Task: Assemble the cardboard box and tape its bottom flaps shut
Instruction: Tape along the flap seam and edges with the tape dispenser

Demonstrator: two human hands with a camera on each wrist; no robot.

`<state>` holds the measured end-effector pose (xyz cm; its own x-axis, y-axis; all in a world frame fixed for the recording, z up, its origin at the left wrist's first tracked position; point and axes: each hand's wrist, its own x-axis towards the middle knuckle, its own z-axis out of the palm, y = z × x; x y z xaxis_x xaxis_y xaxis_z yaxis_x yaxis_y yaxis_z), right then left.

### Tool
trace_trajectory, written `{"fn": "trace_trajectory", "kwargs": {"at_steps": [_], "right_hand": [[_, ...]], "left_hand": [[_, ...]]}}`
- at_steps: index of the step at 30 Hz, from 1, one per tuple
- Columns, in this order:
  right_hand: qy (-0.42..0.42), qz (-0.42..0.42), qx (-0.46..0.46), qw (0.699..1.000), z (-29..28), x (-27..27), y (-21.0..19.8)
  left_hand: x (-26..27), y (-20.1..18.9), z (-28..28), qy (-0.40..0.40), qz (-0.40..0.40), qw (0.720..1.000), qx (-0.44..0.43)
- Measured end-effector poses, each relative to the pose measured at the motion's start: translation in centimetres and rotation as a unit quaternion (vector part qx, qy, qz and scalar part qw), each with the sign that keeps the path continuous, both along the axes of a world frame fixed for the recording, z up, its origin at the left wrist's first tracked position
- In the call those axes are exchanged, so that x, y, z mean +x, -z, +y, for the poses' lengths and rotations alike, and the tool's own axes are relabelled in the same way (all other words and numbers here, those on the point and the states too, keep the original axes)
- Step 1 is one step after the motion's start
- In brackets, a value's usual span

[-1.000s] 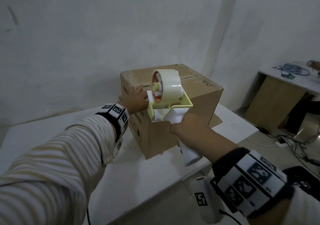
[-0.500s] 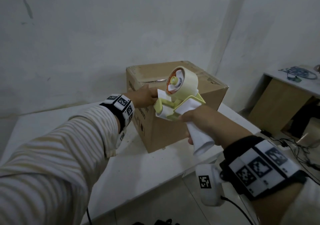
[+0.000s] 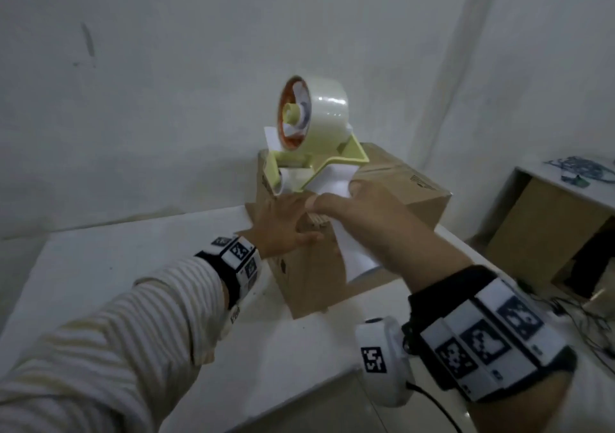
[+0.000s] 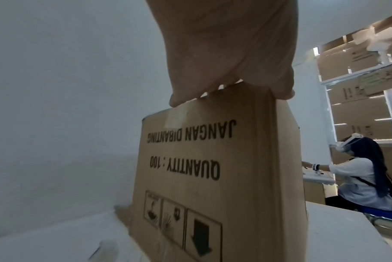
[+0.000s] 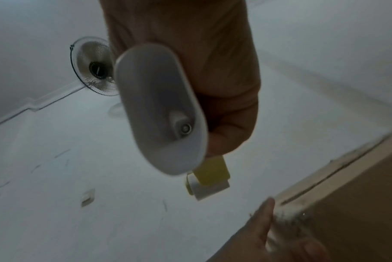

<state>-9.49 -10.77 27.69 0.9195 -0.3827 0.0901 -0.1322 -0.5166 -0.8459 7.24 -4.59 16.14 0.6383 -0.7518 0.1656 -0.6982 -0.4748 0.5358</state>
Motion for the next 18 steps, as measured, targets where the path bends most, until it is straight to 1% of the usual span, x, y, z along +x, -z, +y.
{"fn": "trace_trajectory", "kwargs": {"at_steps": [1,3,5,6,7,8,9,11,13,15,17,18], "right_hand": [[-0.016,0.003,0.006,1.000,0.7,1.2,0.7],[-0.043,0.026,0.003,0.999,2.1,3.7,2.7],[-0.059,0.066,-0.004,0.996,3.4,6.3,5.2],[-0.067,0.090,-0.010,0.994,4.0,7.5,6.7],[-0.079,0.110,-0.019,0.991,4.6,8.7,8.3],[-0.092,0.127,-0.026,0.987,5.1,9.9,10.1],[-0.103,0.142,-0.030,0.984,5.7,11.0,11.8],[-0.122,0.181,-0.040,0.975,6.6,13.2,15.2],[-0.130,0.217,-0.055,0.966,7.4,15.0,18.4],[-0.132,0.244,-0.067,0.959,8.0,16.8,21.2],[-0.133,0.265,-0.090,0.951,8.4,18.6,23.6],[-0.131,0.272,-0.100,0.948,8.6,19.5,24.5]], "left_hand": [[0.2,0.6,0.6,-0.006,0.024,1.000,-0.004],[0.7,2.0,2.4,-0.053,0.075,0.996,0.006],[2.3,4.2,4.4,-0.095,0.119,0.988,-0.008],[3.2,5.4,5.4,-0.119,0.127,0.985,-0.008],[4.6,7.4,6.6,-0.139,0.133,0.981,0.008],[5.8,9.5,7.9,-0.152,0.126,0.979,0.045],[7.0,11.7,9.3,-0.169,0.136,0.972,0.086],[9.3,16.9,12.3,-0.215,0.167,0.953,0.133],[10.6,20.6,15.0,-0.242,0.194,0.930,0.197],[10.2,21.1,16.7,-0.274,0.210,0.908,0.238],[9.7,20.8,17.5,-0.321,0.176,0.899,0.239],[9.8,21.1,17.7,-0.344,0.143,0.897,0.240]]}}
